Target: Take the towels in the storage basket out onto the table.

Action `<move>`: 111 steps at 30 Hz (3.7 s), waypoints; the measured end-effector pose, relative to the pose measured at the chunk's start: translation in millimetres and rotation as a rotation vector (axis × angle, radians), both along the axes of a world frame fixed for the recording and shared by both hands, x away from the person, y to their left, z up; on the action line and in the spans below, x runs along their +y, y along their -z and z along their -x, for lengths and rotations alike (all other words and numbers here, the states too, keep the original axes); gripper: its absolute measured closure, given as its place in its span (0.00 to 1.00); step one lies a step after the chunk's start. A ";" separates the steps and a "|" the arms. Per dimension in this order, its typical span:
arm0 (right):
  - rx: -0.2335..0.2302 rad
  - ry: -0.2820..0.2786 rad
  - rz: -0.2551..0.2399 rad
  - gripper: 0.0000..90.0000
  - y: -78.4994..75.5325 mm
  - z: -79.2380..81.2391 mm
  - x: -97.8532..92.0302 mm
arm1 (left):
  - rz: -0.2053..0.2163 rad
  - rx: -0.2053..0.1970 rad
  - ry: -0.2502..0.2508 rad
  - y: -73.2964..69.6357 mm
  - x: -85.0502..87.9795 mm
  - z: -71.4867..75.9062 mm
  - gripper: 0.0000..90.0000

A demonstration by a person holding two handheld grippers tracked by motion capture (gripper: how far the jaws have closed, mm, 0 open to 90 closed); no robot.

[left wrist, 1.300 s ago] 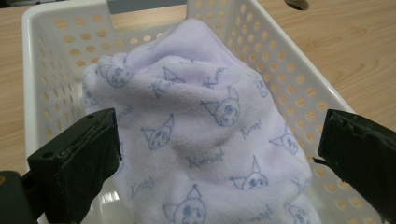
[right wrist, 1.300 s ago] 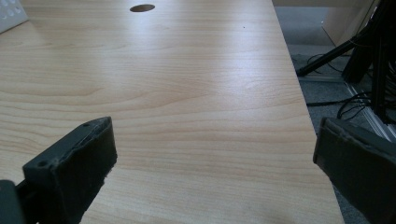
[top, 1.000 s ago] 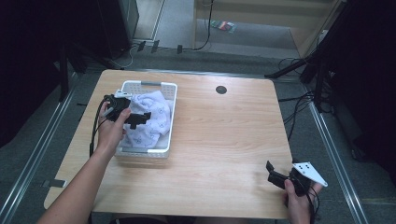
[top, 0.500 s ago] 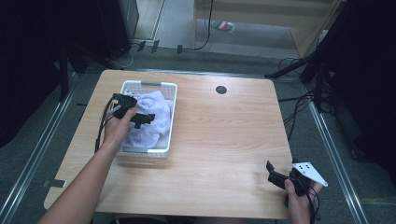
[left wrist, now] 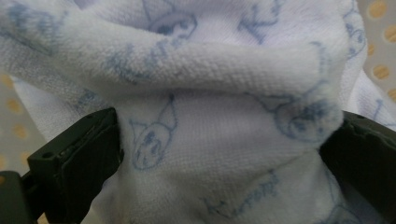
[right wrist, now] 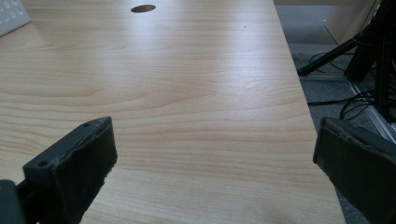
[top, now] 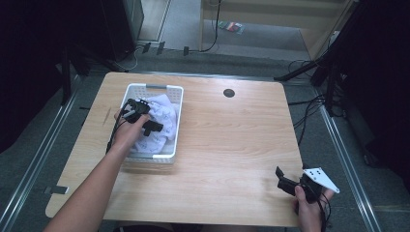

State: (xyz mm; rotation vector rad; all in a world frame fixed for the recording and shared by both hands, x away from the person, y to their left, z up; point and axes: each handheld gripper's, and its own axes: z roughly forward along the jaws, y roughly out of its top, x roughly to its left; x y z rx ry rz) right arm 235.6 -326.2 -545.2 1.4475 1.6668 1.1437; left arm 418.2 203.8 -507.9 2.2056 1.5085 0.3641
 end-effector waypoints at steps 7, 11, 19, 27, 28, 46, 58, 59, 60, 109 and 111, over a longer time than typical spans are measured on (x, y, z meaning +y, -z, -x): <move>0.002 0.000 -0.002 0.00 0.1 -0.2 -0.3 | 0.001 0.028 -0.016 8.6 -2.9 -4.3 0.00; 0.002 -0.001 -0.002 0.00 0.2 -0.5 -0.3 | -0.001 0.032 -0.007 10.3 -4.9 -4.8 0.00; 0.005 0.003 -0.004 0.00 0.3 -1.2 -0.4 | 0.018 0.086 -0.014 11.9 -6.9 -7.1 0.04; 0.016 0.008 -0.008 0.00 0.1 -1.5 -0.5 | 0.092 0.104 0.026 4.7 -5.2 -3.9 0.49; 0.017 0.008 -0.008 0.00 0.1 -1.6 -0.6 | 0.097 0.106 0.026 4.2 -6.1 -3.6 0.53; 0.020 0.013 -0.006 0.01 0.1 -2.0 0.0 | 0.036 0.035 0.038 -24.3 -10.3 4.6 0.71; 0.020 0.016 -0.006 0.01 0.1 -1.9 0.0 | 0.058 -0.068 0.032 -70.2 0.3 10.5 0.70; 0.020 0.017 -0.006 0.01 0.1 -1.8 0.0 | 0.066 -0.074 0.029 -72.9 1.5 10.9 0.70; 0.019 0.017 -0.006 0.01 0.1 -1.8 0.0 | 0.066 -0.076 0.034 -76.0 2.5 11.2 0.70; 0.015 0.019 -0.005 0.01 0.2 -1.7 -0.1 | 0.210 -0.120 0.196 -140.8 -77.1 28.1 0.69; 0.013 0.019 -0.005 0.01 0.2 -1.6 -0.3 | 0.204 -0.113 0.208 -138.6 -84.1 27.6 0.69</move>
